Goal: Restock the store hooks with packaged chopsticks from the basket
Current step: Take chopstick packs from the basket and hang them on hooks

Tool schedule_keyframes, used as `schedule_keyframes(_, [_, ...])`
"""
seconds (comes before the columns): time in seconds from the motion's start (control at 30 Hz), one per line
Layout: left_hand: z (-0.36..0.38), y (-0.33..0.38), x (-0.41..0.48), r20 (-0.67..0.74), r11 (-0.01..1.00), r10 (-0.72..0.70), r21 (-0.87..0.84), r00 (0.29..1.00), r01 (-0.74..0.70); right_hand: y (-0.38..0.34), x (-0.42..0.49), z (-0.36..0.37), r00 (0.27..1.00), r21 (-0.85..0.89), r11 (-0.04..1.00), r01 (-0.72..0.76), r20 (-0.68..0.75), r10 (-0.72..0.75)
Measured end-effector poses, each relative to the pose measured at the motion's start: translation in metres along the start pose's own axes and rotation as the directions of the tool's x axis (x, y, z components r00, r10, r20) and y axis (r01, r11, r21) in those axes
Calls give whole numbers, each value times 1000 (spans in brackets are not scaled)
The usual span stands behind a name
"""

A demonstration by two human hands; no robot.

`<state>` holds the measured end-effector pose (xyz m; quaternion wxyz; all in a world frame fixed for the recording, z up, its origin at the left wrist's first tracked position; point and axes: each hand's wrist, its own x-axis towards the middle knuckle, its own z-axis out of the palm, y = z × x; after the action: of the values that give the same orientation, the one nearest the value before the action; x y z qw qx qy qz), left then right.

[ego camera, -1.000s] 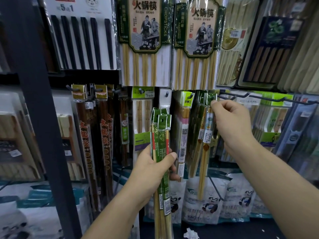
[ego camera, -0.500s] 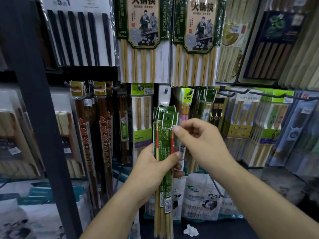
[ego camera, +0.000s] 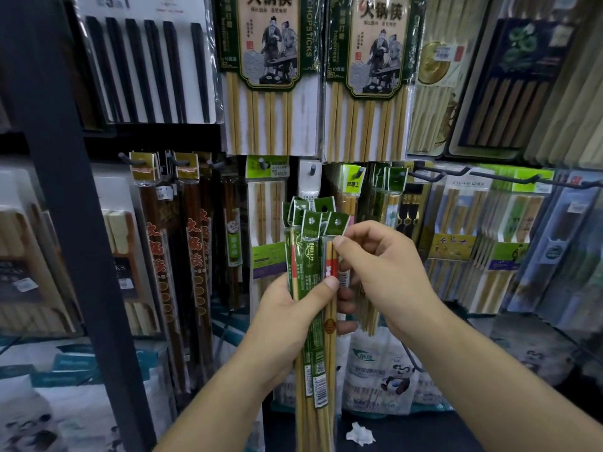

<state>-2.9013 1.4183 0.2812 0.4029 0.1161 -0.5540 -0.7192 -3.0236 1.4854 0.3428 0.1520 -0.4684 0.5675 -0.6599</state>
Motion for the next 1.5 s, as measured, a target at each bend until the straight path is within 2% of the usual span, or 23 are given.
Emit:
schedule_keyframes(0.17, [1, 2, -1, -4, 1000, -16, -10, 1000, 16, 2, 3, -7, 997, 64, 997, -32, -64, 36])
schedule_keyframes(0.3, [-2, 2, 1, -62, 992, -2, 123, 998, 10, -4, 8, -16, 994, 108, 994, -18, -105, 30])
schedule_keyframes(0.37, [-2, 2, 1, -80, 997, -8, 79, 997, 14, -11, 17, -25, 987, 117, 993, 17, -159, 2])
schedule_keyframes(0.43, [-2, 3, 0, -88, 999, -16, 30, 996, 18, -17, 26, -33, 975, 76, 996, 55, -219, -38])
schedule_keyframes(0.6, [-4, 4, 1, -81, 998, -10, 59, 997, 15, -22, 41, -43, 943, -46, 994, 97, -314, -106])
schedule_keyframes(1.1, [-3, 1, 4, -67, 998, 12, 62, 998, -7, -7, 53, -44, 932, -131, 991, 40, -352, -84])
schedule_keyframes(1.3, [-5, 2, 5, -40, 996, 39, 75, 998, -36, 2, 39, -37, 901, -134, 988, 78, -416, -128])
schedule_keyframes(1.37, [-5, 1, 5, -38, 996, 36, 80, 999, -33, 1, 29, -30, 922, -136, 986, 100, -360, -144])
schedule_keyframes(1.5, [-3, 0, 3, -17, 993, 44, 108, 999, -42, -2, 9, -14, 985, -135, 980, 146, -72, -157])
